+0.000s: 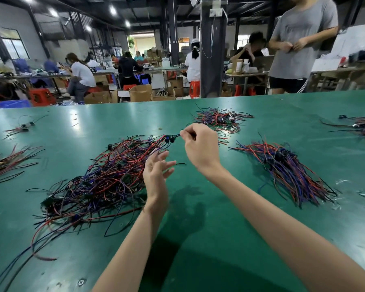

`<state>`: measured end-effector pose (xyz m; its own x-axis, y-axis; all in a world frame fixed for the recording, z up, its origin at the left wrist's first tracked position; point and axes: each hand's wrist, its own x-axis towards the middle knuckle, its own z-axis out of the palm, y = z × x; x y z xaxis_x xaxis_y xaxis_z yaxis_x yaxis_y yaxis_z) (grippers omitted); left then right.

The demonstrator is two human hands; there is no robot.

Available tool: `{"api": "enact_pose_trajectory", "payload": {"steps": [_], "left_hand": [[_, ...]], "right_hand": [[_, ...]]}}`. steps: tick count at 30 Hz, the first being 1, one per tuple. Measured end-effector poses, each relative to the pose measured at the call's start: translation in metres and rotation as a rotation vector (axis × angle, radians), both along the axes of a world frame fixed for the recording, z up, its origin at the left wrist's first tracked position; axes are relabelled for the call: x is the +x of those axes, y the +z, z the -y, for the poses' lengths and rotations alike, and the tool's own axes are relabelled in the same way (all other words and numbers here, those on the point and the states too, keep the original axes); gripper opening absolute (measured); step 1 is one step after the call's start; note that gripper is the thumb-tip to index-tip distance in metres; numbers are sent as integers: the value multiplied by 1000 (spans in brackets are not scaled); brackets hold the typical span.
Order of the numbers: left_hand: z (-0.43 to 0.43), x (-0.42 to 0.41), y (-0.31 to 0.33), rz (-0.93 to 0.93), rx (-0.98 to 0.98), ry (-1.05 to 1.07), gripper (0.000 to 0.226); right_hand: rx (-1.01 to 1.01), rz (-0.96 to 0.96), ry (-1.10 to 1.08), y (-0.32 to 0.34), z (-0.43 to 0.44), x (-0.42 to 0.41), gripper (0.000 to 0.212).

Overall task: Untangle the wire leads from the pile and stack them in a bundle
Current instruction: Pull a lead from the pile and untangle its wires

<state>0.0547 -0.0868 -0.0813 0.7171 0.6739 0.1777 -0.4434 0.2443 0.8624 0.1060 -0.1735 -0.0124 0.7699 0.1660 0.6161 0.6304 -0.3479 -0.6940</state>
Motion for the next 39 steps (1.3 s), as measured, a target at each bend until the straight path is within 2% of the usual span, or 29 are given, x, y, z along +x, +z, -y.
{"api": "enact_pose_trajectory", "payload": {"steps": [2,7,10,14,18,22,25,28,33,36,39], "left_hand": [[-3,0,0,3,-72,-22,21],[-19,4,2,-38,-232,-63,39],[-17,6,-7,-151,-44,-17,48],[-6,7,-18,-203,179,129,54],[-16,4,-22,-235,165,183,62],[-20,4,-24,-242,193,262,48],[-23,5,-27,-265,229,279,45],[-24,7,-27,-297,196,307,41],[-25,10,-25,-321,162,327,34],[-24,11,-24,-330,191,312,28],[-28,10,-22,-355,246,341,23]], "right_hand": [[-33,-38,-13,-7,5,8,14],[-38,-75,-16,-24,18,10,13],[39,-42,-8,-20,25,6,11],[104,58,13,-2,28,-3,9],[156,132,-23,14,30,-3,9],[112,128,-22,16,33,3,9],[172,137,-84,15,38,14,11],[-45,-61,-84,2,46,33,12],[-166,-312,-199,-34,87,57,14],[-160,-403,-186,-48,104,58,13],[-48,-454,-117,-43,109,55,20]]}}
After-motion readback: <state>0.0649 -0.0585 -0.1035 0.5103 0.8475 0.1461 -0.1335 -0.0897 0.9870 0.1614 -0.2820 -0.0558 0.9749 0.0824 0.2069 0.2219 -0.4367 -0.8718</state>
